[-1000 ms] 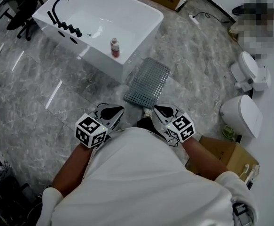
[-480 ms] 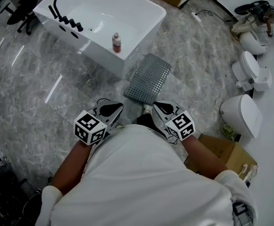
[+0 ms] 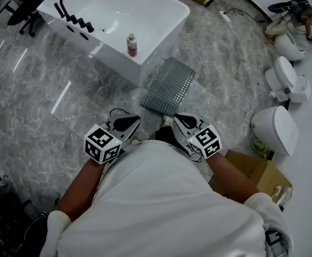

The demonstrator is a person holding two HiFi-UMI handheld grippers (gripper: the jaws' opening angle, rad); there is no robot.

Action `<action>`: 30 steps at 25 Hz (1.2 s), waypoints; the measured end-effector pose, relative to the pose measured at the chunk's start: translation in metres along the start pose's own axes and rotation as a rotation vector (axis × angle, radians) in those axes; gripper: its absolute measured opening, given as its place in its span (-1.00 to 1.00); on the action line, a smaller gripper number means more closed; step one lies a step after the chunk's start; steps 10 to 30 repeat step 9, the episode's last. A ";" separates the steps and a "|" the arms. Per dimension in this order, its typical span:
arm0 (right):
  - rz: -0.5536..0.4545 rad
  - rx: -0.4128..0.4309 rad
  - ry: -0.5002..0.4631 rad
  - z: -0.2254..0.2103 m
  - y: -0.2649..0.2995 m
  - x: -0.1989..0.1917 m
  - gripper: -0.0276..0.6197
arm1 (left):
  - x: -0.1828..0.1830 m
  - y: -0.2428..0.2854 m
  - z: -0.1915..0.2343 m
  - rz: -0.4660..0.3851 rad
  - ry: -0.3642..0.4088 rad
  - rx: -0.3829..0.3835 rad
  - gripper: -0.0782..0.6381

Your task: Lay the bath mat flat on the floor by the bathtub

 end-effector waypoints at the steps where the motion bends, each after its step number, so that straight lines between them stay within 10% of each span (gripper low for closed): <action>1: 0.002 0.000 0.000 -0.001 0.000 -0.001 -0.89 | 0.000 0.002 -0.001 0.002 0.001 -0.002 -0.73; 30: 0.025 0.002 0.002 -0.015 0.001 -0.008 -0.89 | 0.004 0.019 -0.001 0.018 -0.005 -0.019 -0.73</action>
Point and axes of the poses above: the fingertips, and each gripper's own axes: y forward along the fingers, z to its left, x out of its top, the point moved 2 cm from there along -y, backward along the fingers, and after that the axes turned 10 degrees about -x, right-handed, at the moved point
